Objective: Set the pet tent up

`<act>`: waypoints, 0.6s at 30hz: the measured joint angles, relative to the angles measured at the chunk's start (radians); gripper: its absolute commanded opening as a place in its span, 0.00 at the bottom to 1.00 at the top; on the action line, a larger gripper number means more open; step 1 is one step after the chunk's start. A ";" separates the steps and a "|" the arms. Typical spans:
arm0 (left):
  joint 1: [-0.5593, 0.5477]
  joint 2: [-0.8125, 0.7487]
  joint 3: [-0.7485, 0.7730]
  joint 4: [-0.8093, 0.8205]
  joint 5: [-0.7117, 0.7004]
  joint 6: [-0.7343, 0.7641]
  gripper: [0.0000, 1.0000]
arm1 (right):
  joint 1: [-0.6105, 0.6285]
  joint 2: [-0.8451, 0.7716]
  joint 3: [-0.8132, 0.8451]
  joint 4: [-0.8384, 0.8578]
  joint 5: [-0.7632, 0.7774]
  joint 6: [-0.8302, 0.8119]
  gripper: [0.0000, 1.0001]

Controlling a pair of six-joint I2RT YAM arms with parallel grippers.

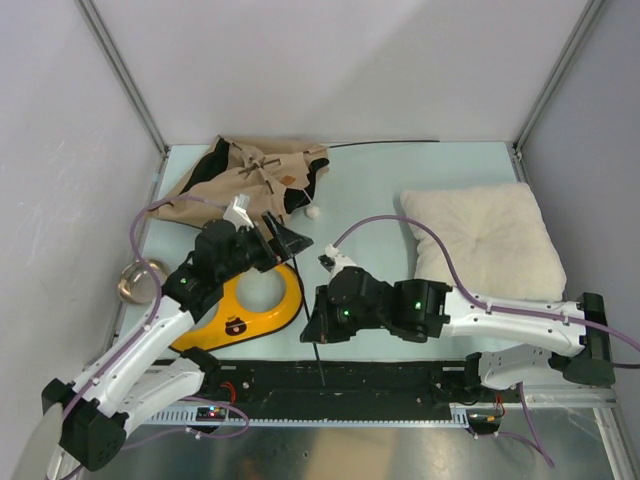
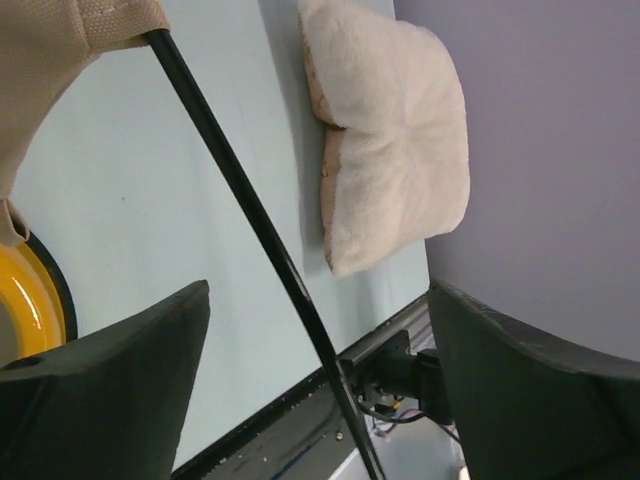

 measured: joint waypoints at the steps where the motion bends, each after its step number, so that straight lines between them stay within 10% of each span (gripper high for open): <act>1: 0.000 -0.008 0.000 -0.003 -0.004 0.011 0.99 | -0.002 -0.007 0.000 -0.001 0.000 0.004 0.00; 18: 0.000 -0.465 -0.114 -0.146 -0.261 0.185 0.83 | -0.059 -0.059 0.011 0.087 0.019 0.099 0.00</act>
